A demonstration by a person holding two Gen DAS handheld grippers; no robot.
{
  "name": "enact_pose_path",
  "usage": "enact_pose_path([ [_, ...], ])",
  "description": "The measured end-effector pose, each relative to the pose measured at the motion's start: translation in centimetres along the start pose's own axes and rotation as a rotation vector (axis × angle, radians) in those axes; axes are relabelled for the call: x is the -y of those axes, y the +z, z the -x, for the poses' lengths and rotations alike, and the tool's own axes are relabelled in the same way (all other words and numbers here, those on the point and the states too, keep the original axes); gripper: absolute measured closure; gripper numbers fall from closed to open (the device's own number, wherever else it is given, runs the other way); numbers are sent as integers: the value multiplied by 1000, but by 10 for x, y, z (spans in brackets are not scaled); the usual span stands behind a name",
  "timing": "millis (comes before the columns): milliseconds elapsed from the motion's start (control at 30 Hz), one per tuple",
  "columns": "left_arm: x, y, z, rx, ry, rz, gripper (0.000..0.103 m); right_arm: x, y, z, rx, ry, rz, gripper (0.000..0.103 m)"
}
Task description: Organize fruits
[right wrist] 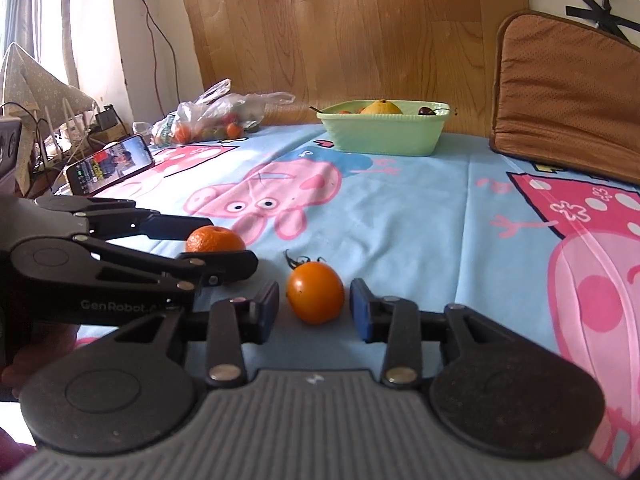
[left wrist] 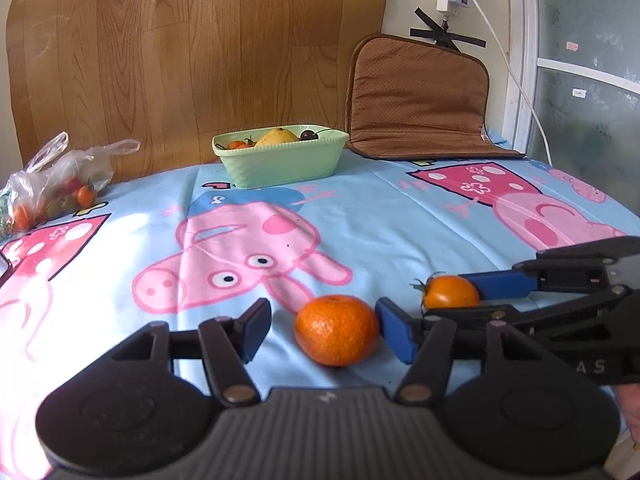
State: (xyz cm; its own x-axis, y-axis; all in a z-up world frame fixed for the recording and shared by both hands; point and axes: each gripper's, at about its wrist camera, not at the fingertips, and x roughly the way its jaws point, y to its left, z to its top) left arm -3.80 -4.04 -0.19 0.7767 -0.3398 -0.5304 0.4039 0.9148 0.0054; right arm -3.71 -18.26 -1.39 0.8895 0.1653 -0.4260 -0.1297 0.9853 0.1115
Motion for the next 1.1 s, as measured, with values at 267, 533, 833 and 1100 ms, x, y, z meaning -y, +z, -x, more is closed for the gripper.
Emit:
enact_pose_path([
  [267, 0, -3, -4, -24, -4, 10, 50, -2, -1, 0, 4, -9, 10, 61],
  [533, 7, -7, -1, -10, 8, -26, 60, -11, -3, -1, 10, -55, 64, 70],
  [833, 8, -8, 1, -3, 10, -33, 59, -1, -3, 1, 23, -125, 2, 70],
  [1100, 7, -6, 6, 34, 10, -40, 47, -7, -5, 1, 18, -131, 28, 69],
])
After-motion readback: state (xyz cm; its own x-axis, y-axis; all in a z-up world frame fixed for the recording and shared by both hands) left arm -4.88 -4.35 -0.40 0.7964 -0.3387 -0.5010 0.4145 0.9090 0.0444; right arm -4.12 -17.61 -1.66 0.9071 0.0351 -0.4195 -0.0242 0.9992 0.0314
